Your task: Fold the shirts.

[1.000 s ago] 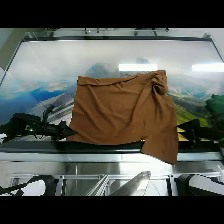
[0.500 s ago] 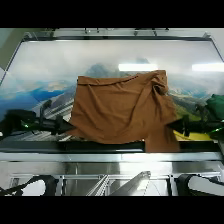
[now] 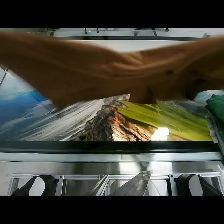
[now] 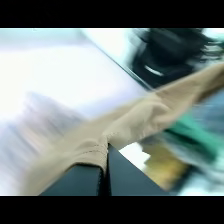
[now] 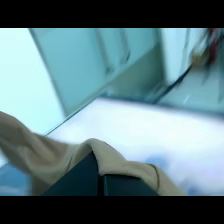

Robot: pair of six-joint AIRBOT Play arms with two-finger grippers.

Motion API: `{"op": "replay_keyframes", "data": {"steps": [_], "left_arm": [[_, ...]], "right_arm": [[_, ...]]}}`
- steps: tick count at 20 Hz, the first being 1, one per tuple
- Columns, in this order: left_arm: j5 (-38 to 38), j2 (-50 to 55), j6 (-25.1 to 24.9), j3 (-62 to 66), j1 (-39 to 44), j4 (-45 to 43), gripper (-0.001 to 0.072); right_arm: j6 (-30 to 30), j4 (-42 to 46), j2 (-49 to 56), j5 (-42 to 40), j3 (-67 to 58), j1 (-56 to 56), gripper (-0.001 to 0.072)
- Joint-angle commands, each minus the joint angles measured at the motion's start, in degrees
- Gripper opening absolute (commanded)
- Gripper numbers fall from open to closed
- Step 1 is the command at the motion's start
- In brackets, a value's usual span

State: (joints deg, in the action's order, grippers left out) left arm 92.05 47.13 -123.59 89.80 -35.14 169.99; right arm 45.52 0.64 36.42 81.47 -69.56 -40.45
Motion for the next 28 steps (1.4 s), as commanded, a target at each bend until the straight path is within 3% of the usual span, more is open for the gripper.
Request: {"op": "replay_keyframes", "data": {"steps": [1, 4, 7, 12, 15, 17, 21, 26, 28], "left_arm": [[-2.29, -4.52, 1.68, 17.92, -6.97, 0.5, 0.0019], [-0.87, 1.64, 4.22, 17.25, -3.26, 0.46, 0.0019], [2.75, 9.42, 4.9, 7.34, 1.2, 0.39, 0.0018], [0.68, 23.8, -1.6, -7.61, 9.33, -2.19, 0.0018], [-6.21, 34.27, -5.29, -11.1, 14.58, -6.88, 0.0018], [-9.11, 41.92, -5.6, -9.86, 15.61, -10.43, 0.0018], [-9.2, 56.76, -4.94, 0.07, 15.61, -11.98, 0.0016], [-7.85, 67.34, 1.79, 14.78, 17.59, -13.33, 0.0016], [-5.88, 69.29, 4.57, 18.71, 18.56, -17.31, 0.0015]], "right_arm": [[0.96, 2.51, -10.64, -10.91, -8.09, -3.78, 0.002], [1.2, 8.24, -10.58, -16.11, -8.09, -3.78, 0.0019], [1.2, 5.14, -2.69, -12.17, -7.08, -3.52, 0.0019], [-5.22, 3.89, 19.45, -13.86, 0.48, 15.61, 0.002], [-6.84, 6.03, 34.99, -21.7, 0.83, 26.51, 0.0019], [-8.66, 5.55, 44.04, -26.67, 0.55, 29.22, 0.0019], [-12.66, -1.44, 56.76, -27.52, -1.27, 29.35, 0.0019], [-12.59, -3.34, 60.61, -24.15, -4.0, 26.95, 0.0018], [-10.58, 1.77, 60.63, -18.86, -3.93, 25.38, 0.0019]]}}
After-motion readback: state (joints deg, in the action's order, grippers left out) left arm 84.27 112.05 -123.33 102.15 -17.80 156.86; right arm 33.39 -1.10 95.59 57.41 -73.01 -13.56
